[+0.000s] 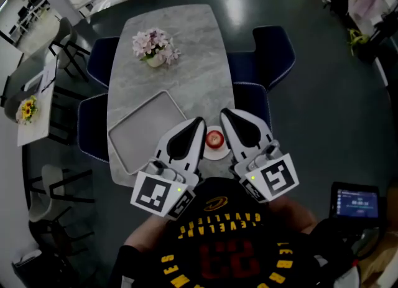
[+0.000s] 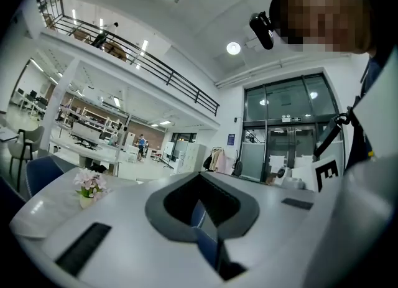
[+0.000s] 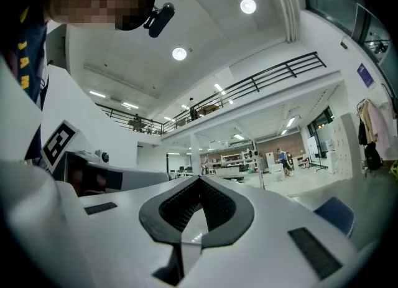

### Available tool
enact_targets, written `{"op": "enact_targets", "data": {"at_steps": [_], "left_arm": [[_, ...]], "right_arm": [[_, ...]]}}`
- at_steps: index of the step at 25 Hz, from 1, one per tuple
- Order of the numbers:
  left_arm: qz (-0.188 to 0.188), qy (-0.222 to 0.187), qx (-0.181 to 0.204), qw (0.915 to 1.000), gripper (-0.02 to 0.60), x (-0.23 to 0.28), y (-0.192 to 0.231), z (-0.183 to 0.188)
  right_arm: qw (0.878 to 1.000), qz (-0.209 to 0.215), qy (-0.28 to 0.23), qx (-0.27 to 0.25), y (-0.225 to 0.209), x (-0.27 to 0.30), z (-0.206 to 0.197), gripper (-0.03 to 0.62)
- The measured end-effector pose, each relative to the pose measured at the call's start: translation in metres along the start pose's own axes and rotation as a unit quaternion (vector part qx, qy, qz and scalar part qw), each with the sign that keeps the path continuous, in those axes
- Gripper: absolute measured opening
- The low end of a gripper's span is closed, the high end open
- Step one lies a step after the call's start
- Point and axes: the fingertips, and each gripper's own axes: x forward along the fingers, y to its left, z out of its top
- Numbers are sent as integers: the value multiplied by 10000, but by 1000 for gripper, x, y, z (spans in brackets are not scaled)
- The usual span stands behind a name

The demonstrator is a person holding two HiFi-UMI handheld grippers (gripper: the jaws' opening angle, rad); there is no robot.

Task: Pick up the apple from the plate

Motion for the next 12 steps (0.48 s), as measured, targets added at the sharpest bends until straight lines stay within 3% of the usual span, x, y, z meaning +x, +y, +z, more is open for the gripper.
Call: {"op": "enact_targets", "data": {"at_steps": [5, 12], "left_arm": [[133, 88, 11, 9999, 0, -5, -1, -10], [175, -23, 348, 9992, 0, -6, -4, -5]], "right_arm": [[10000, 83, 6, -37, 9, -7, -9, 6], [9993, 146, 20, -351, 21, -6, -13, 6]]}}
